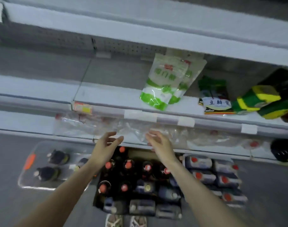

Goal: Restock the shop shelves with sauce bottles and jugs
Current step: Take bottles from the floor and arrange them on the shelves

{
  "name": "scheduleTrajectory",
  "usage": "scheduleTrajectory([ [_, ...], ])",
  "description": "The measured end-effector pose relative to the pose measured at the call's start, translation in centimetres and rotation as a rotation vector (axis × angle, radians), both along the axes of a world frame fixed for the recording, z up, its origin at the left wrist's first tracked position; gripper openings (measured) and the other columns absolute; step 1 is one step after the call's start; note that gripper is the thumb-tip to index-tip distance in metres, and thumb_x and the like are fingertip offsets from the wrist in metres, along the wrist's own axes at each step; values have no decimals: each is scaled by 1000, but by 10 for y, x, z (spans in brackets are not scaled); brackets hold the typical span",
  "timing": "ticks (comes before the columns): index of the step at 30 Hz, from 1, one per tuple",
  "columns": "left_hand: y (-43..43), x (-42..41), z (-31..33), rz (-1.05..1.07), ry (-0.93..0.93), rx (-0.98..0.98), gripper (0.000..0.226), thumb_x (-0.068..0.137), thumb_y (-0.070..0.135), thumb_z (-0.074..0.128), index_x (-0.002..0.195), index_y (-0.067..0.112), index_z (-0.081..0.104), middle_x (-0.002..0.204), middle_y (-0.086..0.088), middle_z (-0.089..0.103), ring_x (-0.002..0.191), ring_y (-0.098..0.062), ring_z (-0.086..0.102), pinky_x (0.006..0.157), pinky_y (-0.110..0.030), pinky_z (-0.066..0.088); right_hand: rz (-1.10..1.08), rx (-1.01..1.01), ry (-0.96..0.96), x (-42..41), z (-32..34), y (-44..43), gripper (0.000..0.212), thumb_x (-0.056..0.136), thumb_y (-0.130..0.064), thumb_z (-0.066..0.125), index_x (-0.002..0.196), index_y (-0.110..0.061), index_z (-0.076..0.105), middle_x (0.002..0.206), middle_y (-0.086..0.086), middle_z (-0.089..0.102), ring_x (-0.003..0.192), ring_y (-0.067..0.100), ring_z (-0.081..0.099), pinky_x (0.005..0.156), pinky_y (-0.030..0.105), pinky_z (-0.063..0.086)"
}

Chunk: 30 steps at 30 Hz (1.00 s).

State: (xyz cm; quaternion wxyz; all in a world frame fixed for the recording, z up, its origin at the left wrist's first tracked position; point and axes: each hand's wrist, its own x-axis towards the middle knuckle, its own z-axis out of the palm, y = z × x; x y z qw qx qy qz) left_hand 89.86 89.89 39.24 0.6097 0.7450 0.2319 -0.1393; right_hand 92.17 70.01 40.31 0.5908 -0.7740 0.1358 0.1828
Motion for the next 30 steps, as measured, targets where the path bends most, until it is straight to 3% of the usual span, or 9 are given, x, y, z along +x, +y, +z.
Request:
scheduleTrajectory([
  [5,21,-21,-111,40,123,-27,32,87,31,66,112,11,60,85,-6,62,62,-11,54,49,-17,43,1,0,121,-14,-113,24,15,89,-32,67,102,-27,63,93,-5,68,93,18,67,87,33,50],
  [9,34,-26,-189,86,176,-44,31,85,33,70,109,18,57,90,1,64,81,-12,63,63,-16,46,8,-34,171,-21,-195,43,29,87,-36,68,112,-23,64,98,0,70,93,19,68,86,35,53],
  [13,45,-18,-254,88,173,9,32,90,24,64,117,12,54,88,7,61,74,3,60,60,-6,44,-4,-56,200,-18,-269,59,32,86,-36,69,114,-21,65,88,-6,67,89,15,66,90,41,54],
  [16,56,-7,-304,100,161,6,39,87,31,66,122,18,54,100,5,62,98,-11,62,76,-17,46,8,-40,198,-6,-319,67,32,85,-38,70,112,-24,64,97,-4,68,93,15,66,91,44,53],
  [20,67,6,-355,66,104,-51,44,87,23,67,128,23,51,116,6,60,110,-7,57,98,-25,44,80,26,177,16,-362,76,31,87,-28,70,115,-19,61,99,-15,62,84,-10,60,73,6,48],
  [22,71,12,-374,32,62,-86,49,86,17,68,132,19,50,118,9,62,109,-1,59,97,-23,45,131,63,168,25,-380,80,24,86,-20,71,105,-28,59,91,-26,58,78,-21,57,71,0,42],
  [25,77,19,-396,-19,9,-38,40,88,8,65,125,18,52,109,12,63,93,16,59,86,-9,46,225,33,148,31,-406,87,34,80,-23,78,109,-30,62,104,-18,67,100,-6,61,87,9,43],
  [27,80,26,-409,-54,-1,-14,34,89,6,63,121,15,54,108,5,65,91,12,60,86,-8,44,268,13,133,36,-422,92,41,78,-26,79,115,-28,61,110,-14,66,108,2,60,97,19,44],
  [30,82,33,-425,-123,-35,82,28,89,11,65,116,8,60,104,-1,66,89,5,56,83,-3,39,296,3,106,42,-439,96,45,79,-25,78,120,-26,59,108,-16,62,109,4,57,100,21,41],
])
